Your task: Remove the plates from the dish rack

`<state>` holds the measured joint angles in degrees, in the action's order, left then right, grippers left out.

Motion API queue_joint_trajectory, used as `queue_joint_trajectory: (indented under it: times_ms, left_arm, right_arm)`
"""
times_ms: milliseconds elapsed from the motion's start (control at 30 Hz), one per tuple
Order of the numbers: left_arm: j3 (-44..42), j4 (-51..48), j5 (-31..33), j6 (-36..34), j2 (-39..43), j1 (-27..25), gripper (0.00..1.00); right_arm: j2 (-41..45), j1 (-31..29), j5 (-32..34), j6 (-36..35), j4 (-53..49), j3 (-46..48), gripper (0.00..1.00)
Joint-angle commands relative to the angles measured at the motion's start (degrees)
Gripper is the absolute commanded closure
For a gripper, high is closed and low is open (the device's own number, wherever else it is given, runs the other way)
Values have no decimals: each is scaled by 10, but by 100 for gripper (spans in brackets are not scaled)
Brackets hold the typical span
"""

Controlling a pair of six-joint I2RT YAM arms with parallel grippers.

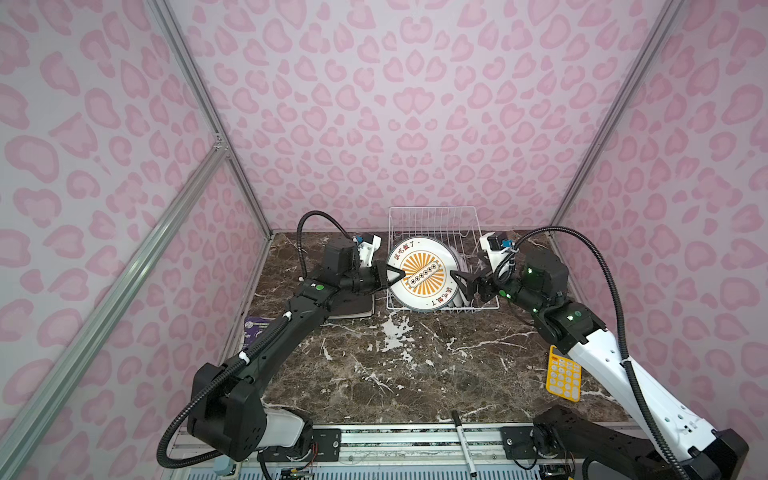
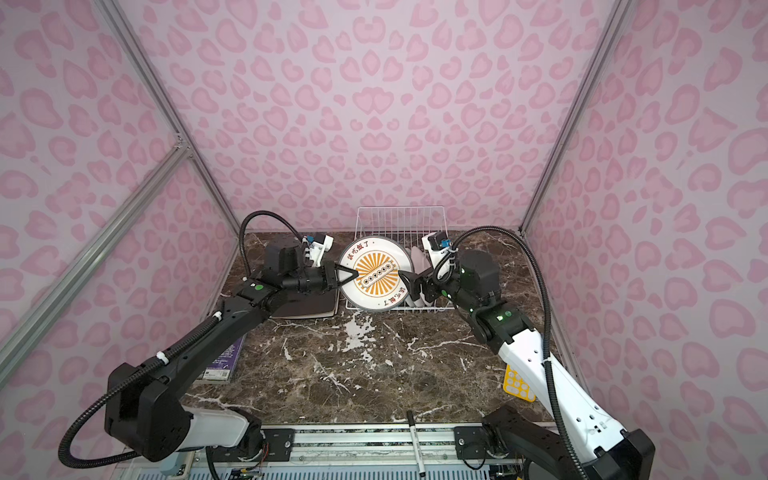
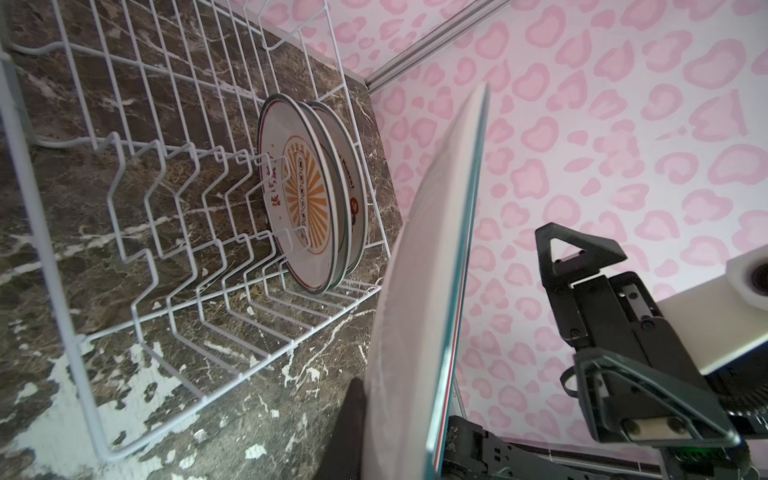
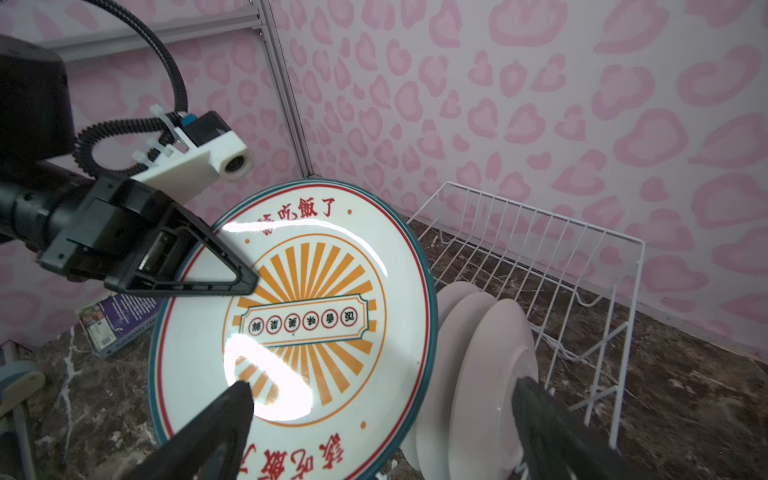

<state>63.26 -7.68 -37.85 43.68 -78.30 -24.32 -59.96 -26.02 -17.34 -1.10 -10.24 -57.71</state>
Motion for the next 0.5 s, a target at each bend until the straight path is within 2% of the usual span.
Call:
queue_joint_trajectory:
  times_ms: [0, 233, 467]
  left_arm:
    - [-18, -3, -5, -11, 21, 2, 97]
    - [-72, -55, -3, -38, 66, 3, 97]
    - [-114, -123, 19, -91, 109, 3, 97]
  right_arm:
    - [11, -7, 16, -82, 9, 15, 1]
    - [11, -34, 14, -176, -66, 17, 1]
    - [5, -46, 22, -218, -103, 17, 1]
